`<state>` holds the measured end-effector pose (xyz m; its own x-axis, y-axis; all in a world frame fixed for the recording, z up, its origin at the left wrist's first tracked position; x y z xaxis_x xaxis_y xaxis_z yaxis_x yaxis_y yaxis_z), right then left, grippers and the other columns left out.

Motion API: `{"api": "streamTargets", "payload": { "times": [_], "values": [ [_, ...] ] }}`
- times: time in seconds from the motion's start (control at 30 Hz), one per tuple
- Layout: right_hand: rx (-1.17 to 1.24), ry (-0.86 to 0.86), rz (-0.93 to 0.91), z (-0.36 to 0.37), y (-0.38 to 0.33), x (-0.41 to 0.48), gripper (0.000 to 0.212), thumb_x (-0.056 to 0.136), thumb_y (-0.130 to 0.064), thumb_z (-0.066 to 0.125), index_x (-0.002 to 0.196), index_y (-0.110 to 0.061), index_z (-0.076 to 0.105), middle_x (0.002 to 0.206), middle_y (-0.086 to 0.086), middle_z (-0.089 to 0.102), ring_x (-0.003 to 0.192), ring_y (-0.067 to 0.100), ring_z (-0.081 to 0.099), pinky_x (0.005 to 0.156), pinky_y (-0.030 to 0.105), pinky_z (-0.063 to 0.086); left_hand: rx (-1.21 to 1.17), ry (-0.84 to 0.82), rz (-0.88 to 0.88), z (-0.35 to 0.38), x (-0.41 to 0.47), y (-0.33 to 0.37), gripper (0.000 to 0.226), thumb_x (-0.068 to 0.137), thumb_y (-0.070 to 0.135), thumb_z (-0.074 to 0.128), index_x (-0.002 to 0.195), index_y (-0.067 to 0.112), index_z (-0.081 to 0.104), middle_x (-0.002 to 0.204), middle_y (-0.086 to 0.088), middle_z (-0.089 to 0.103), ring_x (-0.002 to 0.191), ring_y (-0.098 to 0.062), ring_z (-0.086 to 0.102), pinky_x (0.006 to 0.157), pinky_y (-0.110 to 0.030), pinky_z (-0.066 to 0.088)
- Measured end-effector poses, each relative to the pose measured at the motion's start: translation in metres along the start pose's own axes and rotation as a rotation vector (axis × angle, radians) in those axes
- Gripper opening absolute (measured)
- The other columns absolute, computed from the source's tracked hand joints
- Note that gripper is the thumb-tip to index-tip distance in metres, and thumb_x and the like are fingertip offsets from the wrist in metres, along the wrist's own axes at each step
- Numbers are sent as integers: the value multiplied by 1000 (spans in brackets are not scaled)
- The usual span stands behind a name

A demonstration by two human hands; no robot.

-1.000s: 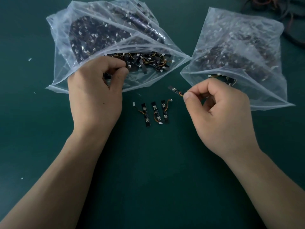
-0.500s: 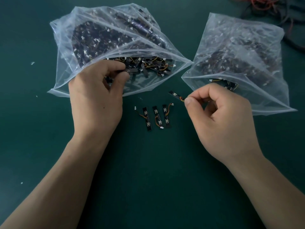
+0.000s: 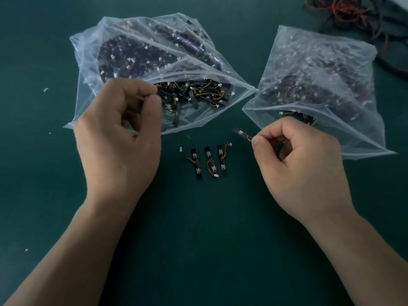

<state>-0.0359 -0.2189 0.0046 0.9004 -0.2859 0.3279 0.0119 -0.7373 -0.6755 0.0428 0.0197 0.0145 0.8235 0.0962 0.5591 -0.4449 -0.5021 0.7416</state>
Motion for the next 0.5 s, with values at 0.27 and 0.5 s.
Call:
{"api": "streamTargets", "payload": {
  "times": [0.27,0.5],
  "values": [
    [-177,-75,36,1,-3,-2,13,90,-37,67,79,-31,62,64,-17,60,55,4,56,49,29,47,3,-391,35,-26,-8,-15,12,88,12,63,96,21,63,67,1,63,47,-17,46,46,-14,33],
    [-241,-155,36,3,-8,-3,15,81,-46,57,73,-34,58,61,-18,58,56,3,55,51,25,41,194,-645,76,-26,-14,-14,30,76,31,73,102,38,60,79,10,67,59,-10,57,56,-22,46]
  ]
}}
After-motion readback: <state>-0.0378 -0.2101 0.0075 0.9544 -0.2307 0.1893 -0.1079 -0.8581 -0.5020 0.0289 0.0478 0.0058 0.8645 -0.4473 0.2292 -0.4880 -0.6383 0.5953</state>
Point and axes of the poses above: each hand's wrist, its own x-axis towards the middle knuckle, its own z-axis out of the palm, y = z × x, the point moved 3 cm from there along x, towards the middle knuckle
